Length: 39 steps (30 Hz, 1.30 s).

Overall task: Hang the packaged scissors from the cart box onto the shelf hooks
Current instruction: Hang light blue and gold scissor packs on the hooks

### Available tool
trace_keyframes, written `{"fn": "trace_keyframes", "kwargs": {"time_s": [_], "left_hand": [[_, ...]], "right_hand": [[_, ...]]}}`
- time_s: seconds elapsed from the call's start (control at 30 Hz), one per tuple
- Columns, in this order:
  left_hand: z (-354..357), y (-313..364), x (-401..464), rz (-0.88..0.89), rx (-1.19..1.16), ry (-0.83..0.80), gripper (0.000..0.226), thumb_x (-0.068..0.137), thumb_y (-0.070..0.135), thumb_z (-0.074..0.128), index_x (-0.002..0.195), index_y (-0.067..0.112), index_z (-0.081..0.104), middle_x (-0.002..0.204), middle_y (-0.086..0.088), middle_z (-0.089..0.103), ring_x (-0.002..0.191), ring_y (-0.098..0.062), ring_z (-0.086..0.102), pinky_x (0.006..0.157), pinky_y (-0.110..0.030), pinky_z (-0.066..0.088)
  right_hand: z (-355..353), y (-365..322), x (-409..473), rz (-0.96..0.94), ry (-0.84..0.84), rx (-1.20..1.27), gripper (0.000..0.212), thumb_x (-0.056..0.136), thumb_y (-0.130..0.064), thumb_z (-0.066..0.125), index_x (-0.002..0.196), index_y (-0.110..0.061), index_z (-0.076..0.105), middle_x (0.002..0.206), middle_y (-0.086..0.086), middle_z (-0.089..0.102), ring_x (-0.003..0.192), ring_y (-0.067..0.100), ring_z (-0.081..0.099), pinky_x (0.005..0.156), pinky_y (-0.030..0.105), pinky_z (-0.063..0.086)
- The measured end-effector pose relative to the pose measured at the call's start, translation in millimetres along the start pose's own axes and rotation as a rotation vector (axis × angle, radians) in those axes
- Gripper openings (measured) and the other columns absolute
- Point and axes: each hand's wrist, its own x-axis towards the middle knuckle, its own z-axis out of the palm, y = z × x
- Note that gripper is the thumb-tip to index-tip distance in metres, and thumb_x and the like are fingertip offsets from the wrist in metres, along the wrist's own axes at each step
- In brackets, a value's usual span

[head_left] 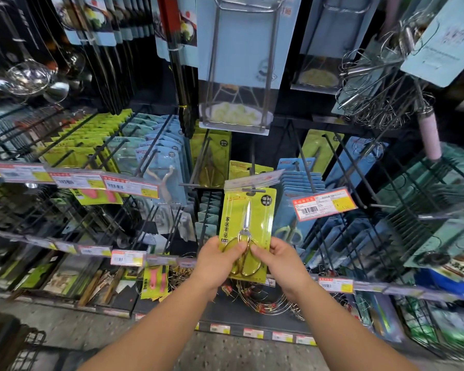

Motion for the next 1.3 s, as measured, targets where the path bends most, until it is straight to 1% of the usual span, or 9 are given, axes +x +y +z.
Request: {"fn": "trace_keyframes", "kwargs": {"time_s": [0.17, 0.23, 0.33, 0.47, 0.53, 0.63, 0.8, 0.97, 1.3], "left_hand": [[2.7, 3.2, 9.0, 0.032, -0.048, 0.062, 0.085, 0.09, 0.037, 0.07, 0.154, 0.01, 0.02, 0.154, -0.009, 0.036, 0.132, -0.022, 0.042, 0.103, -0.033, 0.036], [4.4, 5.3, 14.4, 0.023, -0.038, 0.082, 0.082, 0.09, 0.035, 0.069, 0.153, 0.009, 0.023, 0.149, -0.008, 0.041, 0.126, -0.019, 0.045, 0.1, -0.032, 0.037], [5.7, 5.6, 22.7, -0.002, 0.011, 0.095, 0.071, 0.091, 0.028, 0.07, 0.147, 0.008, 0.032, 0.12, 0.001, 0.056, 0.102, -0.011, 0.051, 0.088, -0.025, 0.04], [5.8, 5.5, 29.6, -0.083, 0.149, 0.102, 0.037, 0.093, 0.017, 0.067, 0.123, 0.015, 0.047, 0.093, 0.013, 0.052, 0.075, 0.003, 0.046, 0.063, -0.01, 0.041], [5.0, 4.3, 30.5, -0.107, 0.212, 0.109, 0.034, 0.092, 0.018, 0.068, 0.117, 0.013, 0.047, 0.102, 0.008, 0.06, 0.086, -0.002, 0.056, 0.073, -0.009, 0.047], [5.4, 5.1, 26.9, -0.114, 0.309, 0.099, 0.067, 0.091, 0.022, 0.069, 0.147, 0.009, 0.035, 0.138, -0.005, 0.054, 0.109, -0.014, 0.053, 0.095, -0.025, 0.042], [1.7, -4.3, 22.4, -0.101, 0.624, 0.112, 0.069, 0.088, 0.037, 0.069, 0.146, 0.014, 0.039, 0.14, -0.009, 0.053, 0.122, -0.028, 0.055, 0.103, -0.038, 0.046], [-8.5, -14.8, 4.1, -0.097, 1.087, 0.078, 0.059, 0.09, 0.053, 0.055, 0.14, 0.024, 0.044, 0.138, -0.007, 0.049, 0.13, -0.029, 0.045, 0.104, -0.041, 0.038], [-95.9, -48.7, -70.9, -0.289, 1.024, 0.337, 0.053, 0.088, 0.052, 0.056, 0.133, 0.025, 0.048, 0.137, -0.006, 0.051, 0.131, -0.029, 0.045, 0.104, -0.041, 0.036]], "right_hand": [[3.8, -1.2, 18.1, 0.022, 0.089, -0.058, 0.013, 0.088, -0.025, 0.071, 0.097, -0.015, 0.07, 0.094, 0.006, 0.076, 0.096, 0.031, 0.07, 0.091, 0.052, 0.054], [7.1, -7.0, 25.7, 0.037, 0.132, -0.118, 0.032, 0.087, -0.035, 0.07, 0.109, -0.012, 0.068, 0.108, 0.009, 0.073, 0.105, 0.031, 0.067, 0.095, 0.05, 0.053], [9.6, -15.5, 34.7, 0.074, 0.192, -0.296, 0.059, 0.09, -0.044, 0.065, 0.135, -0.008, 0.054, 0.137, 0.006, 0.057, 0.124, 0.027, 0.056, 0.106, 0.046, 0.045], [7.4, -15.6, 40.7, 0.083, 0.219, -0.41, 0.033, 0.092, -0.038, 0.063, 0.113, -0.013, 0.067, 0.116, 0.005, 0.07, 0.102, 0.021, 0.065, 0.095, 0.039, 0.052], [6.5, -15.2, 40.3, 0.085, 0.187, -0.501, 0.032, 0.094, -0.039, 0.06, 0.112, -0.014, 0.067, 0.112, 0.005, 0.07, 0.096, 0.019, 0.064, 0.091, 0.033, 0.052], [4.2, -11.6, 40.5, 0.116, 0.139, -0.671, 0.048, 0.097, -0.042, 0.054, 0.132, -0.008, 0.056, 0.132, 0.008, 0.061, 0.117, 0.024, 0.059, 0.098, 0.032, 0.044], [-2.3, -8.9, 31.6, 0.109, 0.008, -0.9, 0.045, 0.099, -0.036, 0.051, 0.138, -0.012, 0.049, 0.135, 0.009, 0.058, 0.121, 0.028, 0.057, 0.098, 0.033, 0.045], [12.2, -6.4, 21.5, -0.152, -0.207, -1.289, 0.032, 0.096, -0.036, 0.053, 0.124, -0.021, 0.057, 0.129, 0.006, 0.059, 0.12, 0.027, 0.053, 0.098, 0.037, 0.042], [129.3, -5.4, -1.6, -0.45, -0.59, -1.412, 0.037, 0.094, -0.039, 0.05, 0.129, -0.03, 0.056, 0.134, 0.006, 0.057, 0.123, 0.028, 0.052, 0.101, 0.037, 0.039]]}}
